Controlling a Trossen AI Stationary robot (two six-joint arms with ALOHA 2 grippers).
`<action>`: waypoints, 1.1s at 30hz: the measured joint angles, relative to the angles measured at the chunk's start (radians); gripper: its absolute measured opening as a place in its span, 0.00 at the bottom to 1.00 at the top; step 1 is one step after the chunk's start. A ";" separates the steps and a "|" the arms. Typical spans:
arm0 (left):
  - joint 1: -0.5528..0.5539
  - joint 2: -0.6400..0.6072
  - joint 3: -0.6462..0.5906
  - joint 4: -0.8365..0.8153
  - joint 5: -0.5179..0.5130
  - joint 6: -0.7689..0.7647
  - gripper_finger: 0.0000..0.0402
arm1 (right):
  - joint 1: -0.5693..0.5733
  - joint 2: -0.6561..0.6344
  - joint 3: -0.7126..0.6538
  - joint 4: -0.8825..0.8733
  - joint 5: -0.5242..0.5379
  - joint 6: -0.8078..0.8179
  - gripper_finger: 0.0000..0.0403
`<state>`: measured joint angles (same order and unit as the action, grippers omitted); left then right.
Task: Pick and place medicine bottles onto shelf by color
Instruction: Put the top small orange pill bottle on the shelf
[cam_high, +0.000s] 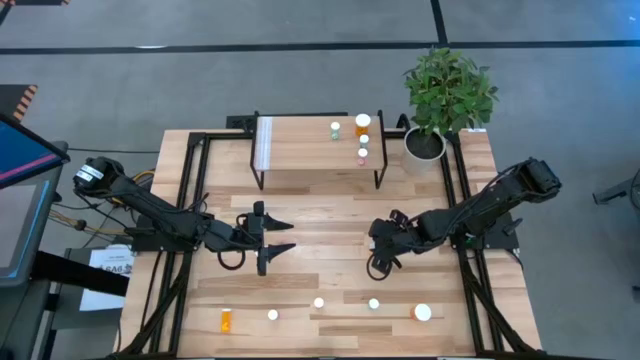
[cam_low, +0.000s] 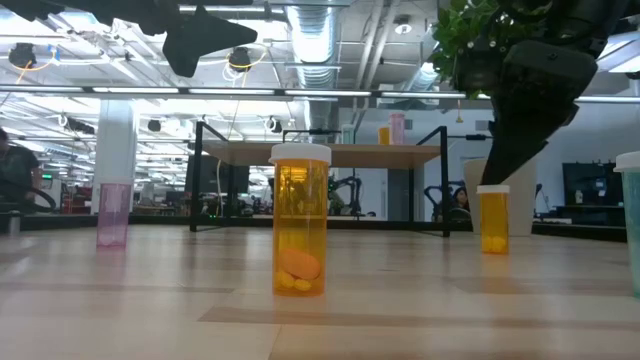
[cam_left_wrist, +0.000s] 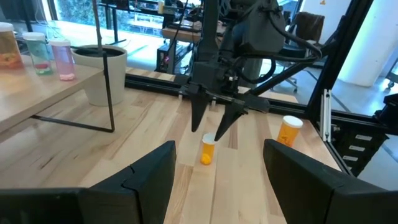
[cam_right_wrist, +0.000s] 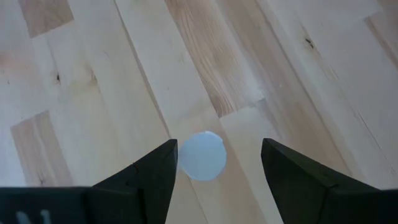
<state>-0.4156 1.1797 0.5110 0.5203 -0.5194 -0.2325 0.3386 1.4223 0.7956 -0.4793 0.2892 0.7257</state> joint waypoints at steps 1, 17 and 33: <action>0.000 0.000 0.000 0.000 0.000 0.000 0.57 | 0.000 0.000 0.000 -0.001 -0.002 0.000 0.63; 0.000 0.000 0.000 0.001 0.001 -0.001 0.57 | 0.002 0.060 0.001 0.004 -0.057 0.000 0.63; 0.000 0.000 0.000 -0.007 0.001 -0.001 0.57 | -0.001 0.075 0.002 0.013 -0.058 -0.001 0.63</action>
<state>-0.4156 1.1797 0.5106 0.5131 -0.5186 -0.2333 0.3374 1.4976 0.7979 -0.4667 0.2311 0.7246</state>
